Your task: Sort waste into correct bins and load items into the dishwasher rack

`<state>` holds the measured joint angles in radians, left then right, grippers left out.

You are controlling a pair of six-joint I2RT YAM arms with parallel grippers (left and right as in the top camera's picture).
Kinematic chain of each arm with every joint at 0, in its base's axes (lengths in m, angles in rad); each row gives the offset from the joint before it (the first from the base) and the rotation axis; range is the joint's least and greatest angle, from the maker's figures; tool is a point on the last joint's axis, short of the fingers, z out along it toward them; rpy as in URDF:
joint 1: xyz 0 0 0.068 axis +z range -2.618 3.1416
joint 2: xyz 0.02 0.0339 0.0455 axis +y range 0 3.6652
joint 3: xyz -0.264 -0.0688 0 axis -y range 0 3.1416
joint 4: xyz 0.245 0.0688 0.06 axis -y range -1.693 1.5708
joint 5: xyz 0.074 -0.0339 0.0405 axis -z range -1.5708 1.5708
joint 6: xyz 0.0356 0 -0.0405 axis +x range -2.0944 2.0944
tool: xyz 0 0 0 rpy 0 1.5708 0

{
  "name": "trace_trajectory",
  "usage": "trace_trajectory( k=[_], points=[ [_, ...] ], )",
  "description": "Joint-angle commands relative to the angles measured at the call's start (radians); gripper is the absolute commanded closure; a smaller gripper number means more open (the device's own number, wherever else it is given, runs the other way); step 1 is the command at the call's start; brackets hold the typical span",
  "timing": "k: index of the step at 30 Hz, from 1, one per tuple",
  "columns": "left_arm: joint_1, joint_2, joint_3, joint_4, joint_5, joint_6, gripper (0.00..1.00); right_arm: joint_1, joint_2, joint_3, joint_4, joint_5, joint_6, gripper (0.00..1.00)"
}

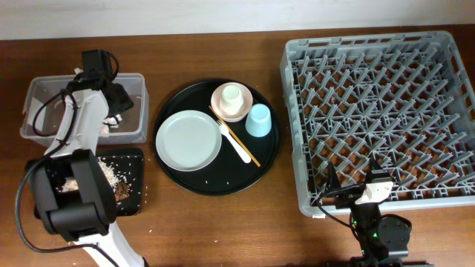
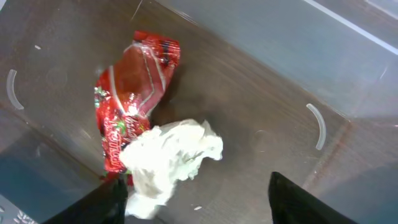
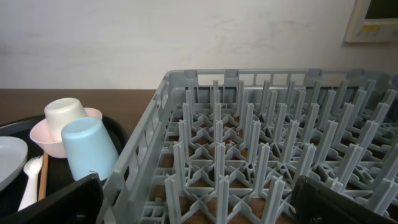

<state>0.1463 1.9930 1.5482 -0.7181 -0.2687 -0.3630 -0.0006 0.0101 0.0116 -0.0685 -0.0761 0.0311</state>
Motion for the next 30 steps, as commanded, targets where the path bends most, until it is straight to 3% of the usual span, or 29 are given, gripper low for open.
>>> trace_trajectory(
  k=[1, 3, 5, 7, 11, 20, 23, 25, 30],
  points=[
    [-0.002, -0.147, 0.016, -0.006, 0.016, 0.001, 0.26, -0.006, -0.006, -0.006, -0.004, 0.002, 0.008, 0.01],
    [-0.009, -0.261, 0.016, -0.058, 0.238, 0.001, 0.25, -0.006, -0.006, -0.006, -0.004, 0.002, 0.008, 0.01],
    [-0.017, -0.326, 0.016, -0.159, 0.436, 0.001, 0.07, -0.006, -0.006, -0.006, -0.004, 0.002, 0.008, 0.01],
    [-0.042, -0.331, 0.012, -0.357, 0.565, 0.0, 0.01, -0.006, -0.006, -0.006, -0.004, 0.002, 0.008, 0.01],
    [-0.065, -0.331, 0.011, -0.472, 0.565, 0.0, 0.01, -0.006, -0.006, -0.006, -0.004, 0.002, 0.008, 0.01],
    [-0.065, -0.331, 0.011, -0.46, 0.562, 0.0, 0.01, -0.006, -0.006, -0.004, -0.004, -0.043, 0.008, 0.01],
    [-0.084, -0.331, 0.011, -0.429, 0.745, 0.001, 0.02, -0.006, -0.006, -0.004, -0.004, -0.044, 0.009, 0.01],
    [-0.167, -0.331, 0.011, -0.363, 0.742, 0.0, 0.03, -0.006, -0.005, -0.004, -0.004, -0.044, 0.011, 0.01],
    [-0.393, -0.331, 0.011, -0.288, 0.495, -0.018, 0.01, -0.006, -0.001, -0.004, -0.003, -0.047, 0.011, 0.01]
  ],
)
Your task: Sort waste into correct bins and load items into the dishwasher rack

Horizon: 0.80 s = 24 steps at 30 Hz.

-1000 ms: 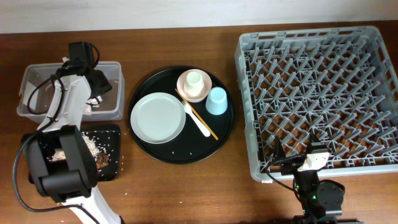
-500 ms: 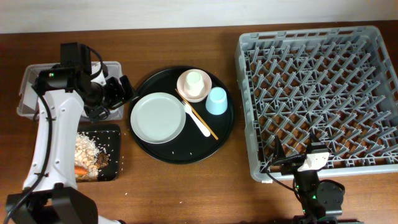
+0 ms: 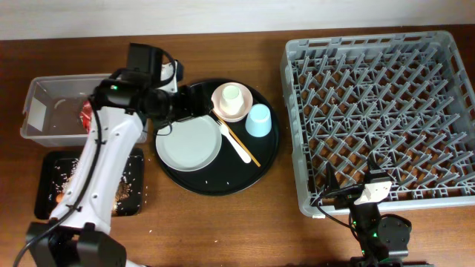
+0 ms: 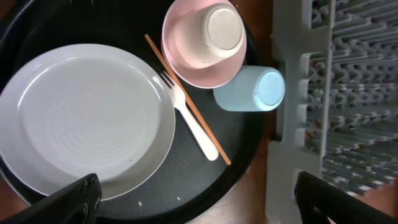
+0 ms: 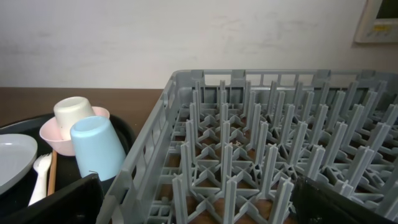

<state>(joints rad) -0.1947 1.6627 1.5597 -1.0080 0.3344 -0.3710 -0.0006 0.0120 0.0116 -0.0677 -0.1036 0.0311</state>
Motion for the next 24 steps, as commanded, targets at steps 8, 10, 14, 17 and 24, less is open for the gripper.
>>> trace_trajectory(
  k=[8, 10, 14, 17, 24],
  points=[
    [-0.056, -0.001, 0.0, -0.005, -0.107, -0.01, 0.01, -0.006, -0.003, -0.004, -0.003, -0.021, 0.012, 0.01],
    [-0.056, -0.001, 0.0, -0.005, -0.107, -0.01, 0.01, -0.006, -0.003, -0.003, 0.003, -0.061, 0.085, 0.01],
    [-0.056, -0.001, 0.0, -0.005, -0.107, -0.01, 0.01, -0.006, 0.031, 0.265, -0.193, -0.118, 0.086, 0.01],
    [-0.056, -0.001, 0.0, -0.005, -0.107, -0.01, 0.01, -0.006, 0.293, 0.632, -0.46, -0.156, 0.086, 0.01],
    [-0.056, -0.001, 0.0, -0.005, -0.107, -0.01, 0.01, -0.006, 1.058, 1.213, -0.803, -0.764, 0.086, 0.01]
  ],
)
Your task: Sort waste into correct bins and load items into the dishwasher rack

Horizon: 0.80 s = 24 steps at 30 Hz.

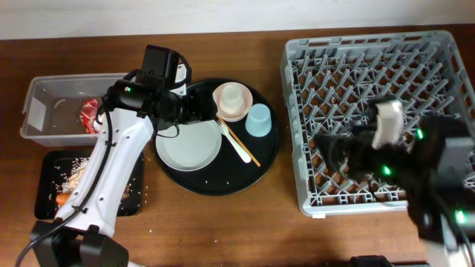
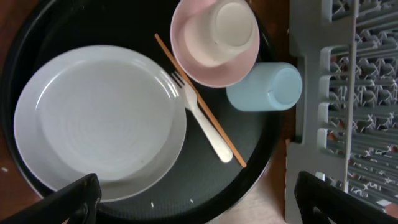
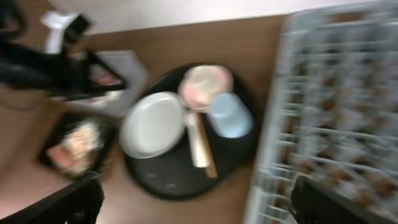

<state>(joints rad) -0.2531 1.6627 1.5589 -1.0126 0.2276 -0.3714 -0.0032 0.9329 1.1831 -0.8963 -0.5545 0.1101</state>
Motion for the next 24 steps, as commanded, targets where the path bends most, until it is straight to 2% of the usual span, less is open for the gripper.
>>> trace_trajectory(
  k=[1, 4, 6, 7, 8, 9, 11, 12, 14, 22, 24],
  points=[
    [0.002, -0.001, 0.0, -0.001, 0.0, -0.01, 0.01, -0.003, 0.213, 0.041, 0.028, -0.318, 0.007, 0.01],
    [0.002, -0.001, 0.0, -0.001, 0.0, -0.009, 0.01, 0.013, 0.426, 0.041, 0.029, -0.345, -0.001, 0.03],
    [0.002, -0.001, 0.0, -0.001, 0.0, -0.01, 0.01, 0.101, 0.588, 0.041, 0.074, -0.293, -0.036, 0.37],
    [0.002, -0.001, 0.0, -0.001, -0.001, -0.01, 0.01, 0.161, 0.645, 0.041, 0.122, -0.186, -0.035, 0.77],
    [0.002, -0.001, 0.0, -0.001, 0.0, -0.01, 0.01, 0.221, 0.683, 0.041, 0.175, -0.044, -0.034, 0.93],
    [0.002, -0.001, 0.0, -0.001, -0.001, -0.01, 0.01, 0.266, 0.692, 0.041, 0.218, 0.085, -0.035, 0.96],
    [0.002, -0.001, 0.0, -0.001, -0.001, -0.009, 0.01, 0.321, 0.691, 0.041, 0.296, 0.282, -0.034, 0.96],
    [0.002, -0.001, 0.0, -0.001, 0.0, -0.01, 0.01, 0.354, 0.693, 0.039, 0.358, 0.444, -0.035, 0.96],
    [0.002, -0.001, 0.0, -0.001, 0.0, -0.01, 0.01, 0.377, 0.697, 0.039, 0.428, 0.568, -0.035, 0.96],
    [0.002, -0.001, 0.0, -0.001, -0.001, -0.01, 0.01, 0.375, 0.949, 0.039, 0.757, 0.567, -0.034, 0.96],
    [0.002, -0.001, 0.0, -0.001, -0.001, -0.01, 0.01, 0.375, 0.955, 0.039, 0.744, 0.565, -0.034, 0.96]
  ],
)
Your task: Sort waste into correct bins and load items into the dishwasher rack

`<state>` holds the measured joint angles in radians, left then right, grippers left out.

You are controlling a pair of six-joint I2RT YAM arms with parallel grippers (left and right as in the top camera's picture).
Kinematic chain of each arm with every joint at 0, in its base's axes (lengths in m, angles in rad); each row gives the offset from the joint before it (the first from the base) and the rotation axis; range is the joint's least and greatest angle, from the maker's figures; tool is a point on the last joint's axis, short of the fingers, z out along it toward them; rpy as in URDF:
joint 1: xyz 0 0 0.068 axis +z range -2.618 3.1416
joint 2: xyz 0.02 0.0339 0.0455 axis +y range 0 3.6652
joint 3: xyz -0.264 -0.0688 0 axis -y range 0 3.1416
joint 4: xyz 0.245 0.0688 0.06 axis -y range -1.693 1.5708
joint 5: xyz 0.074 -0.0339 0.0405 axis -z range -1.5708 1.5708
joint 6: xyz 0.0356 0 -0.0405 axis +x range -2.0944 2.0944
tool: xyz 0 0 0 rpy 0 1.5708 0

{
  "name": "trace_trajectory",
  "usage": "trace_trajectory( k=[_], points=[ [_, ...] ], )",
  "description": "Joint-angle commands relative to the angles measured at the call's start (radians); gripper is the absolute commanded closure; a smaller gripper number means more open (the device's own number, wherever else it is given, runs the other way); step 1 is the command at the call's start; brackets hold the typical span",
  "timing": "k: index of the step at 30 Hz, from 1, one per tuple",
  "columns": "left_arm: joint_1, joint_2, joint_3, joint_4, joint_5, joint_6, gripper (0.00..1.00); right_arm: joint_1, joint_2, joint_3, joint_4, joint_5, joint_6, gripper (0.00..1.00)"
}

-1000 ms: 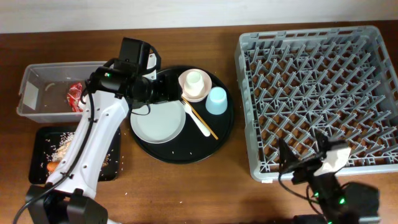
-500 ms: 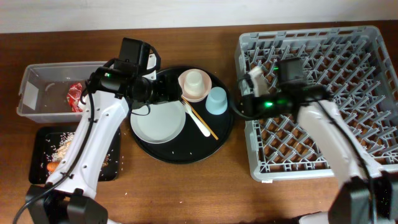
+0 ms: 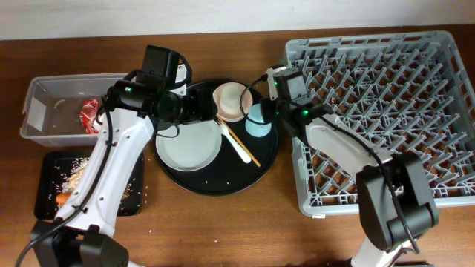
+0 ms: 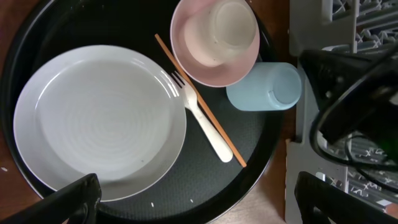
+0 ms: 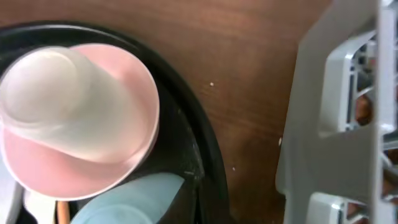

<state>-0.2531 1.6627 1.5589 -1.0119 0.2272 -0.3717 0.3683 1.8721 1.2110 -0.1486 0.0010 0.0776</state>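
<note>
A black round tray (image 3: 215, 182) holds a white plate (image 3: 188, 141), a pink bowl (image 3: 223, 110) with a cream cup (image 3: 233, 94) in it, a light blue cup (image 3: 258, 122) on its side, a white fork (image 3: 239, 147) and an orange chopstick (image 3: 249, 152). My left gripper (image 4: 199, 208) hangs open above the tray, its fingers (image 4: 74, 199) wide apart over the plate's near side. My right gripper (image 3: 261, 105) reaches from the grey dishwasher rack (image 3: 378, 111) to the tray's right rim, just above the blue cup (image 5: 134, 199). Its fingers do not show clearly.
At the left, a clear bin (image 3: 44, 93) holds a red wrapper (image 3: 90, 115). In front of it lies a black tray of food scraps (image 3: 122, 194). The rack's wall (image 5: 336, 124) stands close to the right of the round tray's rim.
My right arm was raised over the middle of the rack; now it stretches left, with its gripper low at the tray's right rim by the blue cup. The left arm has not moved.
My left gripper was open over the clear bin, above a red wrapper and a white tissue, with the right arm parked at the rack's front. Then the left arm hung over the tray. The right arm then rose over the rack and now is at the blue cup.
</note>
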Motion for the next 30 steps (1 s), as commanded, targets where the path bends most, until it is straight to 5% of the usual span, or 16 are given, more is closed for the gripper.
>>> trace_trajectory(
  k=[1, 9, 13, 18, 25, 30],
  points=[
    [0.002, -0.001, 0.0, -0.002, 0.0, -0.009, 0.01, 0.005, 0.007, 0.012, -0.033, -0.07, 0.006, 0.96],
    [0.002, -0.001, 0.0, -0.002, 0.0, -0.009, 0.01, 0.005, -0.175, 0.012, -0.271, -0.29, 0.006, 0.92],
    [0.002, -0.001, 0.0, -0.002, 0.0, -0.009, 0.01, -0.006, -0.175, 0.012, -0.215, -0.019, 0.006, 0.91],
    [0.002, -0.001, 0.0, -0.002, 0.0, -0.009, 0.01, -0.016, -0.053, 0.008, -0.211, 0.007, 0.008, 0.9],
    [0.002, -0.001, 0.0, -0.002, 0.0, -0.009, 0.01, -0.014, -0.067, 0.009, -0.325, -0.439, 0.01, 0.9],
    [0.002, -0.001, 0.0, -0.002, 0.0, -0.009, 0.01, -0.014, -0.069, 0.01, -0.396, -0.466, 0.01, 0.89]
  ],
)
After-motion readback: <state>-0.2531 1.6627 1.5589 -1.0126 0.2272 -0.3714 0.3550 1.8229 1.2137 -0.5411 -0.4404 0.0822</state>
